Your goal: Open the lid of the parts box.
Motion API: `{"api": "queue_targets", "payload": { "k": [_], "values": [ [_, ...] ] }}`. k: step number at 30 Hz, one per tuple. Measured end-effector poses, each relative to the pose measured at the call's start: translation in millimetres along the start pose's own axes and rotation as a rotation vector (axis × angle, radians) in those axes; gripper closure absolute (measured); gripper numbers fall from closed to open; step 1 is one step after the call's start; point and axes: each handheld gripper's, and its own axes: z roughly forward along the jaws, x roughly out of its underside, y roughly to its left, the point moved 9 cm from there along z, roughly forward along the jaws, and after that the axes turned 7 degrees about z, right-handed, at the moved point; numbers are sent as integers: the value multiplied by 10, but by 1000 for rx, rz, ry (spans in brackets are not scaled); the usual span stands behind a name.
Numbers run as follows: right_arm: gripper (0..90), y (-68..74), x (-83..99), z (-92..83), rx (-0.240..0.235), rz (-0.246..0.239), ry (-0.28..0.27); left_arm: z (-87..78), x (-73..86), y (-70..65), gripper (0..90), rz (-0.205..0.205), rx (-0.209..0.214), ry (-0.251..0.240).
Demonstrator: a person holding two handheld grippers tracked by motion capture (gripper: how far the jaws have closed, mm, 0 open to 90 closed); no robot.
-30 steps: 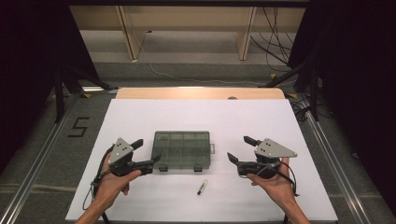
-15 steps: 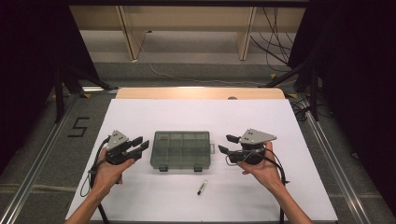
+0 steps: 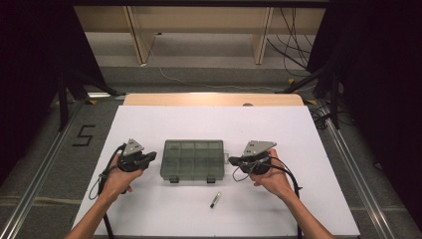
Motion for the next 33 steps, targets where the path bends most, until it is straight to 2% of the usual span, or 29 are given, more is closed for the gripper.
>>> {"api": "queue_targets", "payload": {
  "k": [1,2,4,5,6,7,8,11,12,13,14,15,17,18,19,20,21,22,23,25,29,31,32,33],
  "values": [
    [900,8,46,38,-6,-26,34,21,23,-19,896,16,15,4],
    [900,15,62,54,-9,-36,42,20,32,-15,896,23,12,11],
    [900,27,107,76,-17,-55,63,25,32,-53,896,18,33,11],
    [900,27,107,76,-17,-55,63,25,32,-53,896,18,33,11],
    [900,41,139,90,-24,-65,82,26,47,-30,896,32,9,24],
    [900,44,140,96,-27,-68,82,38,61,-91,896,25,40,30],
    [900,55,144,96,-34,-68,87,36,72,-59,896,32,9,40],
    [900,65,142,102,-37,-77,84,29,87,-54,896,37,4,50],
    [900,75,153,113,-43,-76,91,47,72,-101,896,40,55,32],
    [900,78,153,123,-41,-78,89,38,84,-65,896,51,15,48],
    [900,78,153,123,-41,-78,89,38,84,-65,896,51,15,48],
    [900,85,161,130,-44,-80,95,31,85,-92,896,32,12,50],
    [900,106,183,143,-52,-86,107,21,83,-105,896,39,19,58],
    [900,112,192,151,-53,-91,110,26,69,-106,896,33,11,45],
    [900,119,202,158,-56,-97,116,20,67,-90,896,32,-13,51],
    [900,138,215,175,-62,-104,124,24,60,-119,896,34,1,44],
    [900,138,215,175,-62,-104,124,12,72,-103,896,45,-14,65],
    [900,159,224,187,-67,-105,133,12,68,-110,896,43,-17,65],
    [900,159,224,187,-67,-105,133,13,61,-145,896,37,3,61],
    [900,160,227,189,-67,-102,132,3,43,-123,896,35,-25,56],
    [900,158,224,187,-73,-98,124,-27,33,-163,896,32,2,49],
    [900,164,213,182,-80,-92,116,-51,31,-150,896,33,-17,54],
    [900,168,208,179,-83,-88,115,-46,21,-200,896,29,17,41],
    [900,172,206,179,-84,-88,113,-59,26,-173,896,29,-6,50]
  ]
}}
